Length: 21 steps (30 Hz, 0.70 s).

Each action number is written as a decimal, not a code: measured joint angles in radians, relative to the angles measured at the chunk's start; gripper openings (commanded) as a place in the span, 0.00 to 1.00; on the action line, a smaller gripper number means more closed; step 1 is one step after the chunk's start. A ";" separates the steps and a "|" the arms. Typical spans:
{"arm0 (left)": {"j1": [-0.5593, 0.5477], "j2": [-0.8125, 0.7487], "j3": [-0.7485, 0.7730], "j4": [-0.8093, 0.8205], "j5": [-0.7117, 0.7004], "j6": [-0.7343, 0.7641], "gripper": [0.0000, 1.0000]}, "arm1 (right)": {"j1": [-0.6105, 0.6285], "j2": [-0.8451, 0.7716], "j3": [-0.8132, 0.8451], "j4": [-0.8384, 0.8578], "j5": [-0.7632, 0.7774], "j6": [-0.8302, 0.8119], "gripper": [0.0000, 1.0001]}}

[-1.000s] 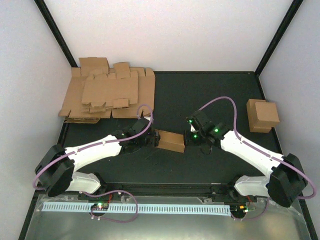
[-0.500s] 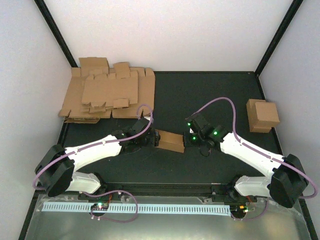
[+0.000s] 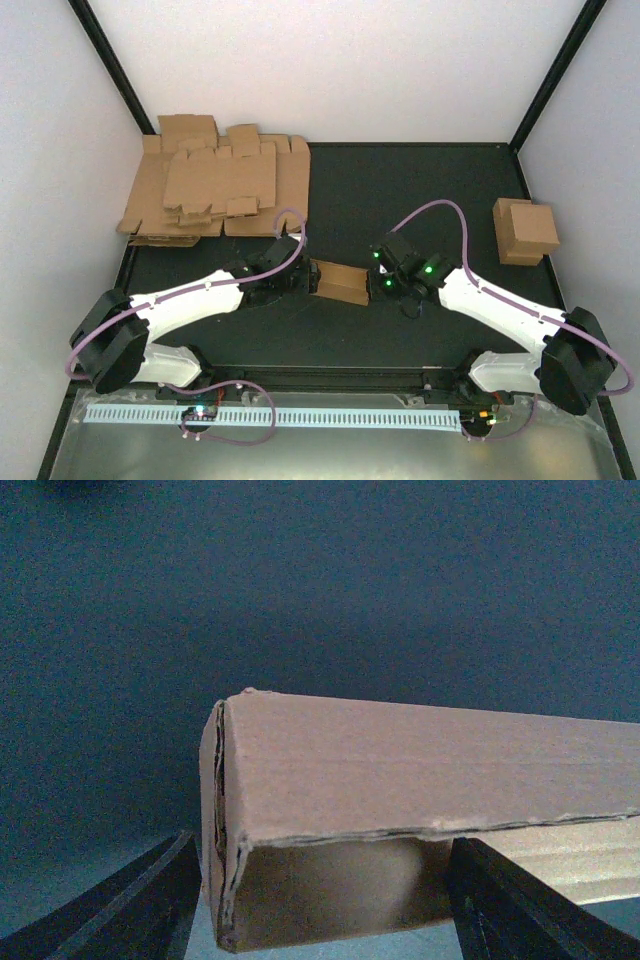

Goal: Fold the paper box

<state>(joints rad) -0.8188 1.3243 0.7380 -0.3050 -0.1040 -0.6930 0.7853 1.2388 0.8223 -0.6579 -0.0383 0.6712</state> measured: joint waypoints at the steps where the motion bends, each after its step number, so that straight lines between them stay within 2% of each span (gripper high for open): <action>1: 0.000 0.000 0.000 0.000 0.000 0.000 0.70 | 0.000 0.000 0.000 0.000 0.000 -0.005 0.26; 8: 0.000 0.000 0.000 0.000 0.000 0.000 0.70 | 0.000 -0.014 0.000 0.000 -0.001 0.003 0.25; 21: 0.000 0.000 0.000 0.000 0.000 0.000 0.70 | 0.000 -0.019 0.009 0.009 0.005 0.029 0.05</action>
<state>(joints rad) -0.8188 1.3243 0.7380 -0.3050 -0.1043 -0.6930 0.7853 1.2198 0.8314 -0.6491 -0.0338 0.7006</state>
